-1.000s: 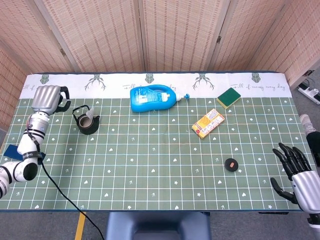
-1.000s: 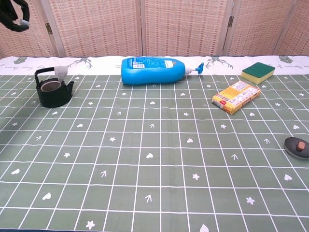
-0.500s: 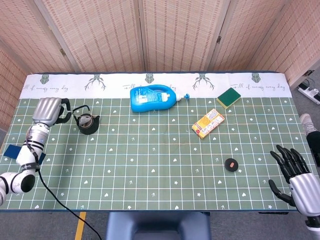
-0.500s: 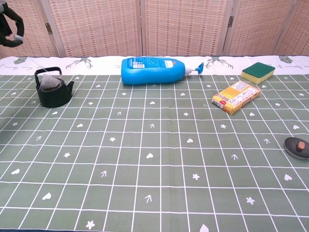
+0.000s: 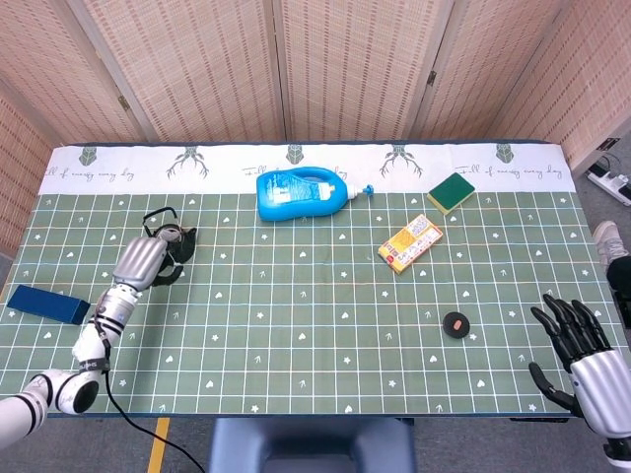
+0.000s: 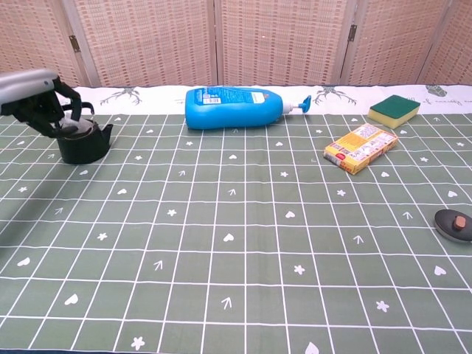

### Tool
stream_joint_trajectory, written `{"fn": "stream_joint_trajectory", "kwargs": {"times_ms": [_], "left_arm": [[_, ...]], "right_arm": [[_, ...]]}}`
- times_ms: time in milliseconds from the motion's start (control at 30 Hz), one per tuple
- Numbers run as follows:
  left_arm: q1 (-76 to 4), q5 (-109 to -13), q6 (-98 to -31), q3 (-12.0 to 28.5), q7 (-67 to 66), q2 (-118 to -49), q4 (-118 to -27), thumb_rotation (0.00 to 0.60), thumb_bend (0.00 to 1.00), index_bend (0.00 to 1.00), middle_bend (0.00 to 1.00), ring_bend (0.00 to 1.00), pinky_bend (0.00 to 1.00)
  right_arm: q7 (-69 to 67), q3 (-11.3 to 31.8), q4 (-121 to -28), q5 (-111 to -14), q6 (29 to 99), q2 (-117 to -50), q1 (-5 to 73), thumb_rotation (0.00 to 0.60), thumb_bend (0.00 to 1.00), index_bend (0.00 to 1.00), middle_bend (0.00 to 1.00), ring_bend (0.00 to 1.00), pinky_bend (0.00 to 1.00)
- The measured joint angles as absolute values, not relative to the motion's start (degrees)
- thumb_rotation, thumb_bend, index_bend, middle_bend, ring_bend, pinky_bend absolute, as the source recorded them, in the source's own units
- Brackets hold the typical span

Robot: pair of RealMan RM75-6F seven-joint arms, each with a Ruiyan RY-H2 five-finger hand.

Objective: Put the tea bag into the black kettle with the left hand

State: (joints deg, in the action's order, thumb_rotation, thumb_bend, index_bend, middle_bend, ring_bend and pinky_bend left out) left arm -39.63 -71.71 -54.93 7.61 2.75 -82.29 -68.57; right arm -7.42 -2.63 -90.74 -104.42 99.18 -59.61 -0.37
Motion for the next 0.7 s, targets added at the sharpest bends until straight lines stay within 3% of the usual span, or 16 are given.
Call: {"fn": "stream_joint_trajectory", "kwargs": {"times_ms": [433,600,700], "left_arm": [[-35.6,-74.0,-59.0,5.2,-0.7,-83.4,-71.8,0.6,0.49,0.54,1.0,1.0,1.0],[-35.5,-73.0,-58.6,5.7,-1.4,-84.2,-70.1,0.6,0.45,0.25,1.0,1.0,1.0],[-35.3,-71.6,-58.0,6.6,-1.2,-84.6,-68.8,0.6,0.32,0.1,1.0,1.0,1.0]], "right_arm": [[-6.1,-3.9,-89.5,-108.2,101.0,-60.3,-1.2,0.6,0.42,0.0,0.0,0.0,0.0],[-5.3,-4.3,-89.2,-109.5,101.6,-60.7,-1.5,0.6,0.42,0.0,0.0,0.0,0.0],[-5.2,-4.4,-89.1,-109.7,101.7,-60.8,-1.5,0.6,0.42,0.0,0.0,0.0,0.0]]}}
